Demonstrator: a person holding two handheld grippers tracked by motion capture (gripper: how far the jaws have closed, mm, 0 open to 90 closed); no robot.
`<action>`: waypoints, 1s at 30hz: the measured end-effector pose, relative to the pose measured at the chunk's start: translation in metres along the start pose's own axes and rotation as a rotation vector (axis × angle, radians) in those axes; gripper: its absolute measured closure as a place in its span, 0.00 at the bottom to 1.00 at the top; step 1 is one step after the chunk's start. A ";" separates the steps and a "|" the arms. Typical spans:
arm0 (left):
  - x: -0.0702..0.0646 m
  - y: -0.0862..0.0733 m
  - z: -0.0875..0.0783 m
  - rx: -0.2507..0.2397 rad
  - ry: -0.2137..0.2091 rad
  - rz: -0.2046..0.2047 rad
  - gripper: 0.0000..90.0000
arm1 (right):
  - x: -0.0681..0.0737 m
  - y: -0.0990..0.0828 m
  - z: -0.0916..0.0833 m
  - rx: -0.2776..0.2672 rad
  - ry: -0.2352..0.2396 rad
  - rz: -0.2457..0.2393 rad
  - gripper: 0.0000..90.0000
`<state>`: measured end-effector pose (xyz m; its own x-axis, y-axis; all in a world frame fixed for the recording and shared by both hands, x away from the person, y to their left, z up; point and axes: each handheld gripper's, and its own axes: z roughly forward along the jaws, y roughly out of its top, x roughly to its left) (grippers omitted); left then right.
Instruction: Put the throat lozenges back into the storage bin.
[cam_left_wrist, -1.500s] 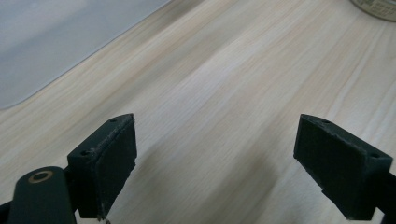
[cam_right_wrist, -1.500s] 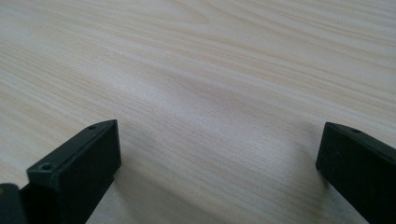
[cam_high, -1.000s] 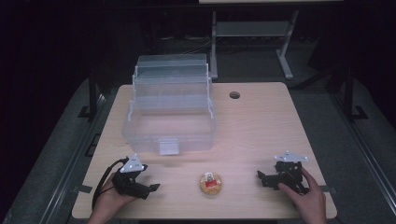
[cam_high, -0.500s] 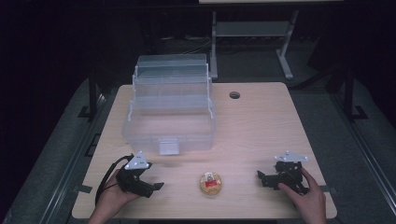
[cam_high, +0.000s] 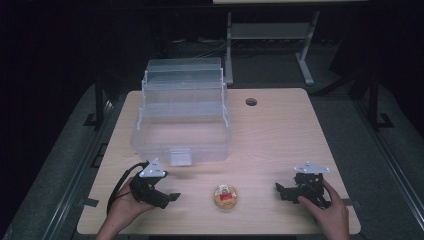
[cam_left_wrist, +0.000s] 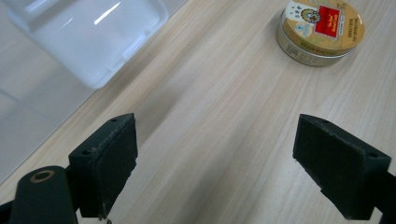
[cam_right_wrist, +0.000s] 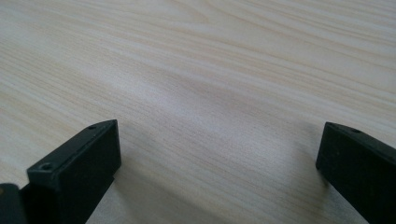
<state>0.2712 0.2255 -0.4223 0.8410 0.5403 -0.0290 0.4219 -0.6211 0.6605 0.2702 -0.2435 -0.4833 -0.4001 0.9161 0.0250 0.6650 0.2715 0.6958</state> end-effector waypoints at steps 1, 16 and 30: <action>0.000 0.001 0.000 0.001 -0.003 0.002 0.15 | 0.000 0.000 0.000 0.000 0.000 0.000 0.00; -0.004 0.016 0.006 0.014 -0.033 0.029 0.15 | 0.000 0.000 0.000 0.000 0.000 0.000 0.00; -0.009 0.026 0.014 0.033 -0.062 0.039 0.15 | 0.000 0.000 0.000 0.000 0.000 0.001 0.00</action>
<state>0.2794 0.1965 -0.4156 0.8759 0.4798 -0.0510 0.3985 -0.6598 0.6370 0.2701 -0.2434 -0.4833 -0.3994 0.9164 0.0252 0.6652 0.2707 0.6959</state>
